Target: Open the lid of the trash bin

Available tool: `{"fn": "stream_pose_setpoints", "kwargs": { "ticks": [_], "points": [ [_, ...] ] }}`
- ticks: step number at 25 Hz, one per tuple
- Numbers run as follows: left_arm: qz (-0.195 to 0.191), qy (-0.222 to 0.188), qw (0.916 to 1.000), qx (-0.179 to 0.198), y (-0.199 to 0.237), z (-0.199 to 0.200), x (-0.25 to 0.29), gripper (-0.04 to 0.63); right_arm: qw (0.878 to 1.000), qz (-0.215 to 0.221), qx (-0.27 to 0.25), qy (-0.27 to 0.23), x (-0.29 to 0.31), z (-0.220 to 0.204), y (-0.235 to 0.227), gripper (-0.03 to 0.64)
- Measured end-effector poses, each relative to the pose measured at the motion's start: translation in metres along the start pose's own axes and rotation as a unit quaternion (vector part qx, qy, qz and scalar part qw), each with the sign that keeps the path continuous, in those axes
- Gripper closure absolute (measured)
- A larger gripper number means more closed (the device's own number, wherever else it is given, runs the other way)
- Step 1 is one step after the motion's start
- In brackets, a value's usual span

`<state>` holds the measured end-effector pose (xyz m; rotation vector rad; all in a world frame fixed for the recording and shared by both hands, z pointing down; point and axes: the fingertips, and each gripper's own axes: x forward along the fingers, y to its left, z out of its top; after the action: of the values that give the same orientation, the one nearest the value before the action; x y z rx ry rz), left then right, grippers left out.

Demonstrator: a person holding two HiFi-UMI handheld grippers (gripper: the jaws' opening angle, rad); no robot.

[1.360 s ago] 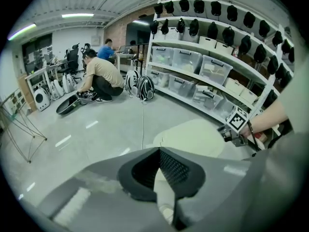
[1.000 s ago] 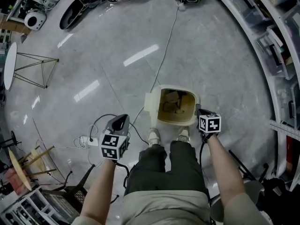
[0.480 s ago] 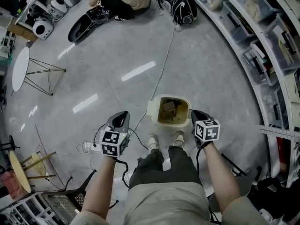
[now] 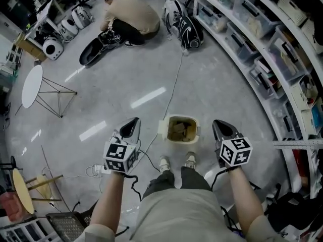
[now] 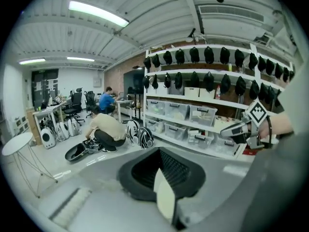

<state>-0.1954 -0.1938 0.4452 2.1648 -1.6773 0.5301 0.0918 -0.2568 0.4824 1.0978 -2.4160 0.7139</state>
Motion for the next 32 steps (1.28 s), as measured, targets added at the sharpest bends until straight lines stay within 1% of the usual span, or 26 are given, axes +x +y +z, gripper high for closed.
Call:
{"fn": "stream_pose_setpoints", "kwargs": {
  "ticks": [1, 3, 5, 8, 10, 12, 16, 20, 22, 24, 28, 30, 32],
  "points": [
    [0.003, -0.01, 0.9999, -0.007, -0.001, 0.01, -0.006, 0.592, 1.0, 0.005, 0.004, -0.015, -0.011, 0.013, 0.006, 0.614],
    [0.011, -0.031, 0.9995, 0.0, -0.005, 0.034, -0.021, 0.592, 0.999, 0.015, 0.011, -0.041, -0.033, 0.037, 0.017, 0.614],
    [0.012, -0.051, 0.9984, 0.022, -0.014, 0.06, -0.036, 0.592, 0.998, 0.026, 0.016, -0.058, -0.052, 0.057, 0.029, 0.614],
    [0.003, -0.078, 0.9954, 0.055, -0.027, 0.09, -0.055, 0.593, 0.995, 0.046, 0.02, -0.09, -0.082, 0.09, 0.047, 0.614],
    [0.006, -0.096, 0.9924, 0.077, -0.034, 0.109, -0.069, 0.592, 0.992, 0.05, 0.003, -0.114, -0.102, 0.11, 0.058, 0.614],
    [0.012, -0.113, 0.9895, 0.089, -0.04, 0.128, -0.083, 0.593, 0.989, 0.05, -0.019, -0.139, -0.123, 0.128, 0.069, 0.614],
    [0.019, -0.151, 0.9839, 0.093, -0.055, 0.156, -0.107, 0.592, 0.979, 0.044, -0.073, -0.187, -0.159, 0.161, 0.09, 0.614],
    [0.023, -0.185, 0.9786, 0.088, -0.068, 0.181, -0.13, 0.593, 0.964, 0.036, -0.122, -0.232, -0.192, 0.19, 0.108, 0.614],
    [0.023, -0.196, 0.976, 0.091, -0.074, 0.19, -0.139, 0.593, 0.957, 0.036, -0.144, -0.249, -0.204, 0.201, 0.117, 0.614],
    [0.025, -0.203, 0.9741, 0.097, -0.076, 0.196, -0.145, 0.594, 0.95, 0.035, -0.166, -0.26, -0.211, 0.209, 0.124, 0.614],
    [0.021, -0.209, 0.9719, 0.107, -0.081, 0.203, -0.147, 0.593, 0.94, 0.016, -0.215, -0.266, -0.214, 0.215, 0.13, 0.614],
    [0.021, -0.209, 0.9708, 0.117, -0.085, 0.206, -0.146, 0.592, 0.939, 0.014, -0.218, -0.265, -0.212, 0.216, 0.129, 0.614],
    [0.019, -0.207, 0.9706, 0.122, -0.086, 0.208, -0.144, 0.592, 0.941, 0.016, -0.212, -0.262, -0.208, 0.216, 0.128, 0.614]
  ]
}}
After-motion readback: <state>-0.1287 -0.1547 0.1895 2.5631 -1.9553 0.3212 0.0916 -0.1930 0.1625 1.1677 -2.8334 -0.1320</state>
